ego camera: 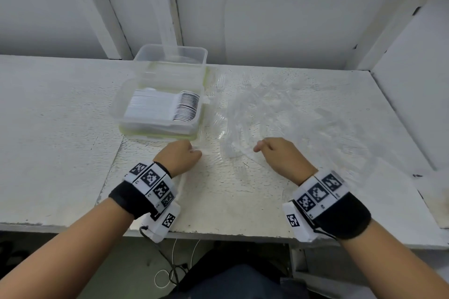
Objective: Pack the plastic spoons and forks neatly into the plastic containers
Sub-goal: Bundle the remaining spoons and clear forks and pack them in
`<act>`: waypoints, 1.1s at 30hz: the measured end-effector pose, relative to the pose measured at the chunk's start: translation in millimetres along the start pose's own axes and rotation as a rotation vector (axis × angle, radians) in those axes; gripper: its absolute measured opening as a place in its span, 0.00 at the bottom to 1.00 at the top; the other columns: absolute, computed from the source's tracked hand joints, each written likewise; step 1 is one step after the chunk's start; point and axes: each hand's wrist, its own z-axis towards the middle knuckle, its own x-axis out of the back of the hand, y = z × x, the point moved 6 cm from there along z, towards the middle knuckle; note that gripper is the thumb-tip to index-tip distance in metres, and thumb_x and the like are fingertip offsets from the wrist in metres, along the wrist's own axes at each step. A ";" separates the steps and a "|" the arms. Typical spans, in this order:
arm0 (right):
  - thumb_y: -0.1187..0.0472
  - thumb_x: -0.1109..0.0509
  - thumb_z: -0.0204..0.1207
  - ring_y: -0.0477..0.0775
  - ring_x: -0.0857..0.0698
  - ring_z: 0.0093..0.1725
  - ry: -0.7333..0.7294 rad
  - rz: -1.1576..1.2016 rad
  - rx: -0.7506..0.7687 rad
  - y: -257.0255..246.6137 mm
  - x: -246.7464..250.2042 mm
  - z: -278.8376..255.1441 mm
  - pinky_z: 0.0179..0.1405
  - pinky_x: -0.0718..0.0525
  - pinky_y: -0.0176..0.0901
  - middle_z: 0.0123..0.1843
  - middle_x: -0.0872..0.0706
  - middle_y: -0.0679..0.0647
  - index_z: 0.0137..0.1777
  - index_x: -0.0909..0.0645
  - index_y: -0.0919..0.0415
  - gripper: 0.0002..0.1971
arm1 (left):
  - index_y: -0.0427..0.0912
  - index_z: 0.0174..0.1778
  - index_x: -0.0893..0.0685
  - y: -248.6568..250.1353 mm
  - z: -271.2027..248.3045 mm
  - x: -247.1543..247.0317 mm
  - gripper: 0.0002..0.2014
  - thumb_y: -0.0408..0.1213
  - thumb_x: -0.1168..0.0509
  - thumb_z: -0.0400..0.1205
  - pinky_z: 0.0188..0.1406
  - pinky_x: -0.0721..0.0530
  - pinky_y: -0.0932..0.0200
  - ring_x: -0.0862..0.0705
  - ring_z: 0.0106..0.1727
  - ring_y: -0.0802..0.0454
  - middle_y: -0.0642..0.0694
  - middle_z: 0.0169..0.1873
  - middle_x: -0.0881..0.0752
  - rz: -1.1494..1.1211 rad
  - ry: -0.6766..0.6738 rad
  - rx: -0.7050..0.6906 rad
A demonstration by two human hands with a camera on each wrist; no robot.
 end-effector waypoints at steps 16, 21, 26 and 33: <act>0.63 0.36 0.77 0.57 0.22 0.37 -0.110 -0.234 -0.097 -24.1 -31.8 61.4 0.26 0.28 0.39 0.30 0.28 0.53 0.29 0.34 0.60 0.16 | 0.43 0.51 0.29 -14.9 -23.3 6.2 0.07 0.39 0.51 0.87 0.28 0.26 0.61 0.23 0.25 0.49 0.46 0.28 0.24 -0.272 -0.066 -0.035; 0.66 0.43 0.81 0.48 0.29 0.28 -0.145 -0.190 -0.071 -24.4 1.8 53.5 0.24 0.31 0.35 0.33 0.25 0.55 0.34 0.29 0.63 0.13 | 0.42 0.55 0.26 -3.4 -22.6 14.9 0.08 0.40 0.48 0.87 0.31 0.27 0.59 0.26 0.28 0.54 0.52 0.29 0.26 -0.238 0.008 -0.090; 0.62 0.44 0.81 0.49 0.25 0.32 -0.086 0.078 -0.116 -14.8 46.7 41.7 0.29 0.27 0.38 0.36 0.20 0.54 0.49 0.22 0.63 0.09 | 0.42 0.46 0.26 14.0 -15.8 14.4 0.04 0.35 0.45 0.84 0.30 0.33 0.60 0.29 0.30 0.54 0.49 0.31 0.24 -0.247 0.037 -0.131; 0.66 0.43 0.83 0.50 0.20 0.46 0.128 0.595 -0.029 10.9 77.6 21.9 0.47 0.18 0.44 0.44 0.17 0.50 0.42 0.19 0.57 0.13 | 0.37 0.45 0.24 50.1 -5.8 10.5 0.08 0.36 0.45 0.84 0.26 0.34 0.65 0.30 0.29 0.55 0.48 0.31 0.25 -0.288 0.050 -0.199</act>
